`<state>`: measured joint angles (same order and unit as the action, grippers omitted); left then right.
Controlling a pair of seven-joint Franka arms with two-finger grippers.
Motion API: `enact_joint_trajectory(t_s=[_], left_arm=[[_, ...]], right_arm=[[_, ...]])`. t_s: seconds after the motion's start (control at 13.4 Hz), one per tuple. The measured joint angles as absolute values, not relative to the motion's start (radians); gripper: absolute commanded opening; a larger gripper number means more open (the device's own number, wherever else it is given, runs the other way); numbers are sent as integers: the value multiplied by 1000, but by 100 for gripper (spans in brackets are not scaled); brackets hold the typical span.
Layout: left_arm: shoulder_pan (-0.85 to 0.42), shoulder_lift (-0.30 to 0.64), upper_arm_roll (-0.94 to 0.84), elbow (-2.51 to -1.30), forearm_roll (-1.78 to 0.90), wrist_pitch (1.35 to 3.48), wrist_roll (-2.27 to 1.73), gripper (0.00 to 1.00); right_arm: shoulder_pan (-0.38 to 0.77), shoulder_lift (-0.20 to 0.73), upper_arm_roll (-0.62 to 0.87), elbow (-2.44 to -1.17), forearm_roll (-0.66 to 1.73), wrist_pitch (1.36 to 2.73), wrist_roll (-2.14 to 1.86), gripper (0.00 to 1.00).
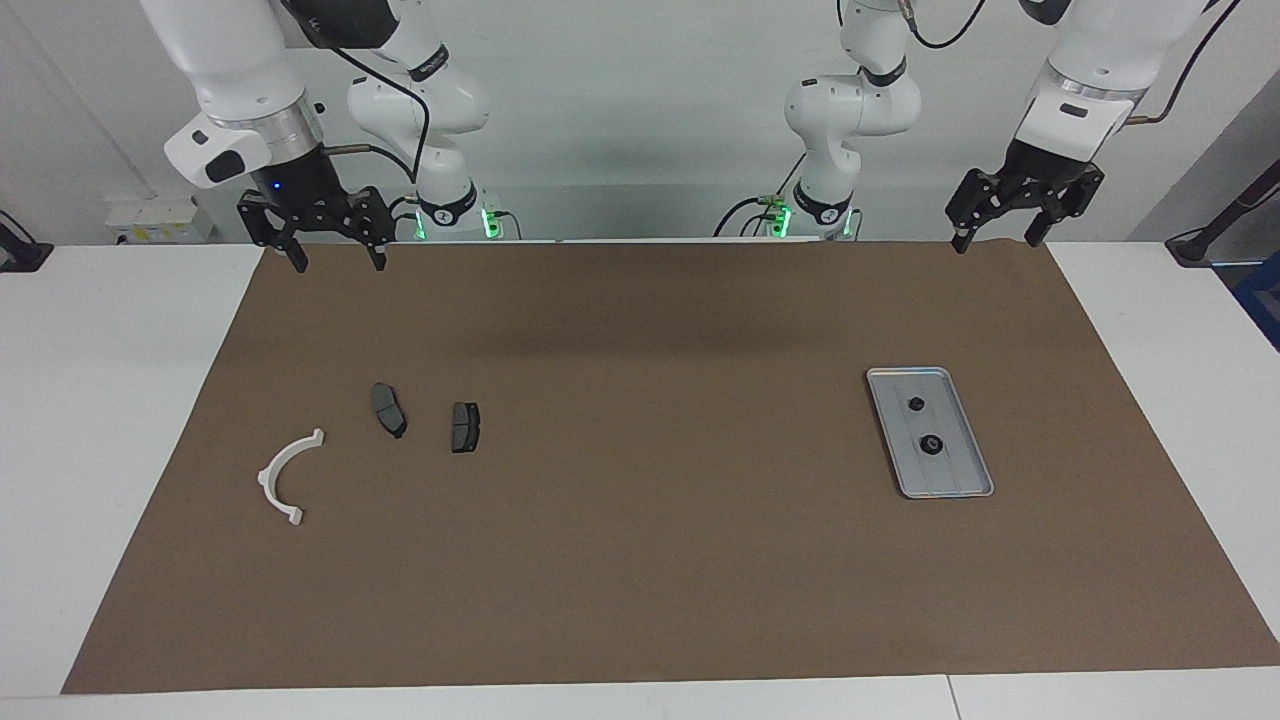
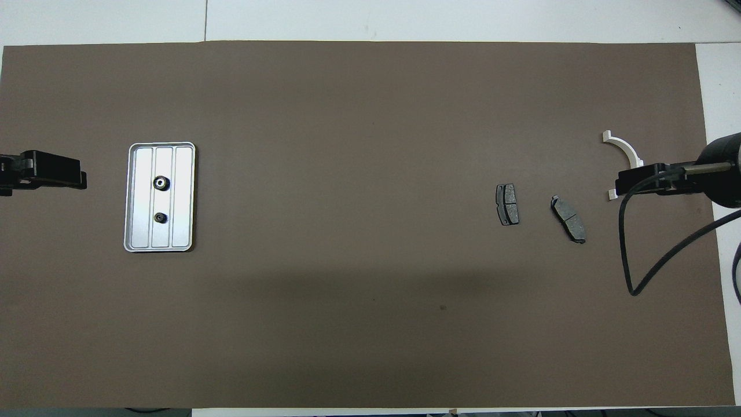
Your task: Pick bearing gear from pile to tray
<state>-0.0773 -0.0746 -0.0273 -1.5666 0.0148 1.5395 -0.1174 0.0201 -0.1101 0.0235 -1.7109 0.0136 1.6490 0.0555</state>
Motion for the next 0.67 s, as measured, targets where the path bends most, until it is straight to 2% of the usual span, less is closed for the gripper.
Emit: enact_joint_trajectory(t_s=[0.67], left_arm=[[-85,-75,-22,-1567,15,1531,-112,100]], right_arm=[[20,-110,24,-1711,14,1649,55,100]])
